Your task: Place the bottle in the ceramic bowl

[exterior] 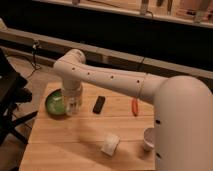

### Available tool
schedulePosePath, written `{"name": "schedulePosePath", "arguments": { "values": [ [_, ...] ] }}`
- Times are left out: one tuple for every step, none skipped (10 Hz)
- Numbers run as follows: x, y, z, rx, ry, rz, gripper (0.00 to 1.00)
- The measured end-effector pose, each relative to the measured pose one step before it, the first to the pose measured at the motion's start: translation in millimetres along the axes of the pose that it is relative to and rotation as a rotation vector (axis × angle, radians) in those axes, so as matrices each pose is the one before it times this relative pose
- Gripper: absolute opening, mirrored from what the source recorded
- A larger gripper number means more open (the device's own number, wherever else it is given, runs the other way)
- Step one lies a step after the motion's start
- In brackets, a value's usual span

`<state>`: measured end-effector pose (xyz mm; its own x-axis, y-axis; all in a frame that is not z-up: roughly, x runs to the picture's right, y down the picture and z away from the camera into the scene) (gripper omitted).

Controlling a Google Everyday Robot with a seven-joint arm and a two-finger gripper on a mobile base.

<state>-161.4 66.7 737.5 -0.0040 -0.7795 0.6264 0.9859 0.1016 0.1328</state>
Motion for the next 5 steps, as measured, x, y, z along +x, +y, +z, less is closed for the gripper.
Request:
{"name": "schedulePosePath", "arguments": {
  "values": [
    [2.91, -0.75, -0.46, 0.00077, -0.0035, 0.00718, 0.05],
    [3.32, -1.4, -1.9, 0.00502, -0.00477, 0.00183, 0.17],
    [1.22, 0.97, -0.9, -0.00101, -0.00132, -0.00072, 0.22],
    [0.75, 1.43, 1.84, -0.00222, -0.00246, -0.00041, 0.26],
    [0.33, -5.53, 2.62, 0.00345, -0.00104, -0.00566, 0.23]
  ]
}}
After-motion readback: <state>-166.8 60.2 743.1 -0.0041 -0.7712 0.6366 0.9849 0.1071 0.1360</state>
